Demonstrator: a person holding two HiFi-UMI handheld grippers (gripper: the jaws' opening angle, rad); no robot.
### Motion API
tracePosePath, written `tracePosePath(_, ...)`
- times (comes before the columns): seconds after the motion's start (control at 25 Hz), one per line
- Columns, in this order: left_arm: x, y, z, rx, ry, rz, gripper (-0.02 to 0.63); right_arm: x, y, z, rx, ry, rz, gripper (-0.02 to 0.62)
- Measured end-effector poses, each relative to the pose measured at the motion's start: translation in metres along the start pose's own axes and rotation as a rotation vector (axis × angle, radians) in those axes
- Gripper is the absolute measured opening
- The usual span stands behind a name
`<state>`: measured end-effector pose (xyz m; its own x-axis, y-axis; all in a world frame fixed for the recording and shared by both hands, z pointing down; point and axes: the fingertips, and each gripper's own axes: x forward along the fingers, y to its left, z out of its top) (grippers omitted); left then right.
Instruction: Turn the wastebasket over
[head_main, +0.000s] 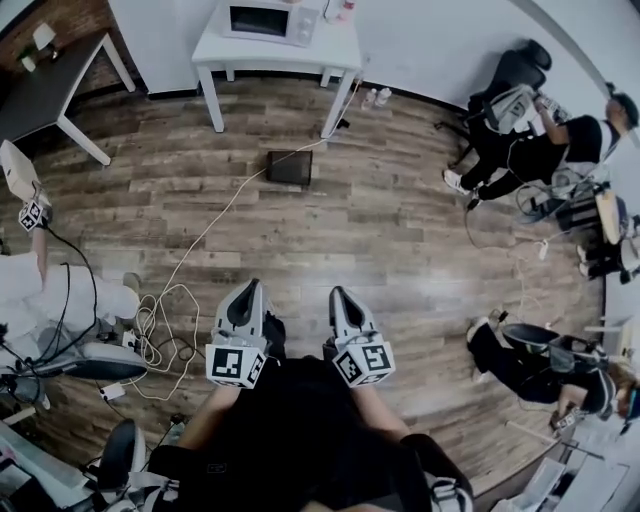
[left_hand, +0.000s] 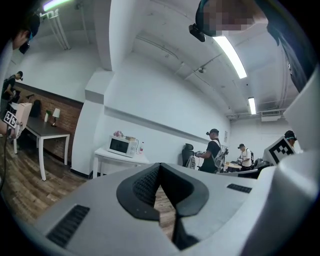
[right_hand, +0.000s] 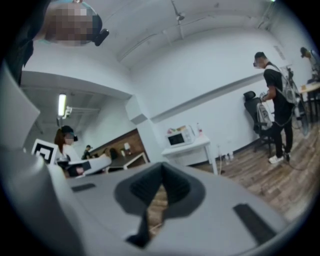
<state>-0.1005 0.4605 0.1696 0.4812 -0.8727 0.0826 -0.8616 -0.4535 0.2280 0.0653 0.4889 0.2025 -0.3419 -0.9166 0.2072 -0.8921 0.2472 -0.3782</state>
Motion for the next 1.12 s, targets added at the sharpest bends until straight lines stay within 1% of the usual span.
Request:
tracePosePath(0.2, 0.043, 0.044, 0.014, 0.004, 0.009, -0.026, 0.034, 0.055, 0.003, 0.013, -0.002, -0.016, -0.038, 0.031)
tracePosePath(0.36, 0.063, 0.058, 0.02, -0.026, 0.015, -0.032, 0.034, 0.081, -0.005, 0.021, -0.006, -0.016, -0.062, 0.031)
tracePosePath(0.48, 0.086, 0.068, 0.02, -0.042, 0.028, -0.036, 0.034, 0.107, -0.015, 0.03, -0.007, -0.017, -0.062, 0.031)
tracePosePath(0.6, 0.108, 0.078, 0.02, -0.04, 0.029, -0.04, 0.034, 0.136, -0.022, 0.033, -0.006, -0.01, -0.053, 0.031)
tracePosePath(0.72, 0.129, 0.087, 0.02, -0.044, 0.034, -0.027, 0.034, 0.162, -0.035, 0.037, -0.012, -0.009, -0.039, 0.031)
tracePosePath(0.8, 0.147, 0.094, 0.019, -0.032, 0.039, -0.016, 0.034, 0.182, -0.045, 0.041, -0.01, -0.009, -0.028, 0.031)
tracePosePath(0.92, 0.184, 0.101, 0.023, -0.031, 0.045, -0.005, 0.034, 0.217, -0.064, 0.052, -0.005, -0.005, -0.013, 0.031)
tracePosePath(1.12, 0.251, 0.111, 0.032, -0.003, 0.042, 0.019, 0.034, 0.275, -0.1, 0.077, -0.005, 0.006, 0.025, 0.031)
